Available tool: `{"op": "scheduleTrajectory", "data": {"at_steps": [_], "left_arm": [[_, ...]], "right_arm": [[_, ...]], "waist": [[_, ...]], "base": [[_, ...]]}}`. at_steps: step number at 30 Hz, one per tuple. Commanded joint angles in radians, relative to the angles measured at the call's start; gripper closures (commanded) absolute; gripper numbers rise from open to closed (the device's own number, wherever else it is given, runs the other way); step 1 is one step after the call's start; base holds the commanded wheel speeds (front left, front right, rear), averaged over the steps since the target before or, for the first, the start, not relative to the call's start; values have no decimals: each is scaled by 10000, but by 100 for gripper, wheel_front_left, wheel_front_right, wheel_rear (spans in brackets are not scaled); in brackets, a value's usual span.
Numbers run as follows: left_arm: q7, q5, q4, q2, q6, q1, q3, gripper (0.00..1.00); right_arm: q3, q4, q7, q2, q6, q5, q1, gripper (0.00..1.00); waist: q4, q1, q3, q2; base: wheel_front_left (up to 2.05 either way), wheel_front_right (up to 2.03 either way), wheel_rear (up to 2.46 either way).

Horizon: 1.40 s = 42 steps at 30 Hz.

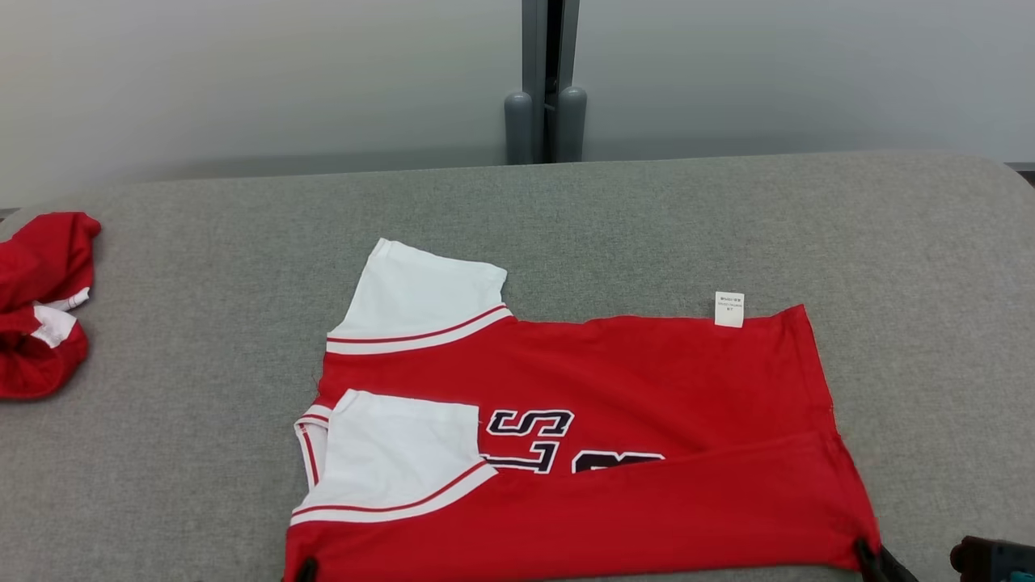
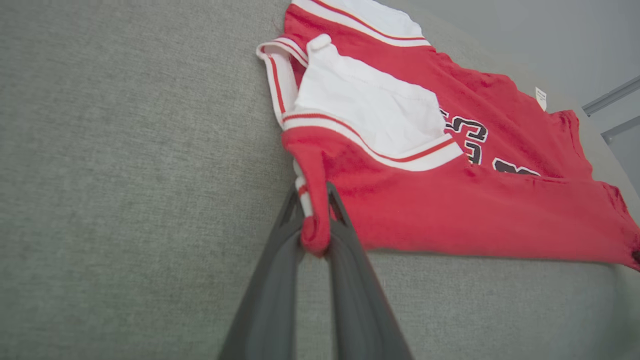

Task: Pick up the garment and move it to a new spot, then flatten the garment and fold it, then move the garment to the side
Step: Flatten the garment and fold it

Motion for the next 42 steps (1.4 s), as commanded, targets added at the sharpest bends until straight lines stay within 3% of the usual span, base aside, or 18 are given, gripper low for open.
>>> {"op": "scheduleTrajectory", "data": {"at_steps": [1,2,6,10,16,19,25,30,42], "left_arm": [[-91,108,54,79,22,-226,60,55],[-151,195,118,92,72,-314,63,0],[-243,582,114,266,140,-672,52,0],[132,910,-79,825,-150,-1584,45,0],[1136,1503,-406,1908,-663,-4488,343,0],[1741,1614,-252,2192,-1057,-6141,298,0],[2740,1774,1170,2492,-1834,-8768,-16,0],[3542,1539,2637,2740,-2373,-9871,-461,0],[4560,888,4607,3013,-2648,-10904,-1310,0]], "right_arm": [[-74,52,-94,-37,-3,-65,3,34],[-134,143,-163,-39,-3,-130,-48,0],[-216,251,-332,-33,-1,-249,-278,0],[-467,-64,-497,-34,-1,-507,-671,0],[-428,-669,-542,-31,-1,-1229,-1893,0],[18,-837,-476,-31,-1,-1629,-2674,0],[1171,-725,-448,-31,-1,-1374,-4226,0],[2043,-561,-498,-34,-1,-1113,-5201,0],[2766,52,-1039,-31,-1,-862,-6189,0]], "waist": [[7,1,15,0],[8,1,27,0],[-26,1,87,0],[-60,1,208,0],[-267,1,637,0],[-546,1,1032,0],[-1257,1,1988,0],[-1812,1,2899,0],[-2424,1,4235,0]], "base": [[0,0,0],[0,0,0],[0,0,0],[0,0,0],[0,0,0],[0,0,0],[0,0,0],[0,0,0],[0,0,0]]}}
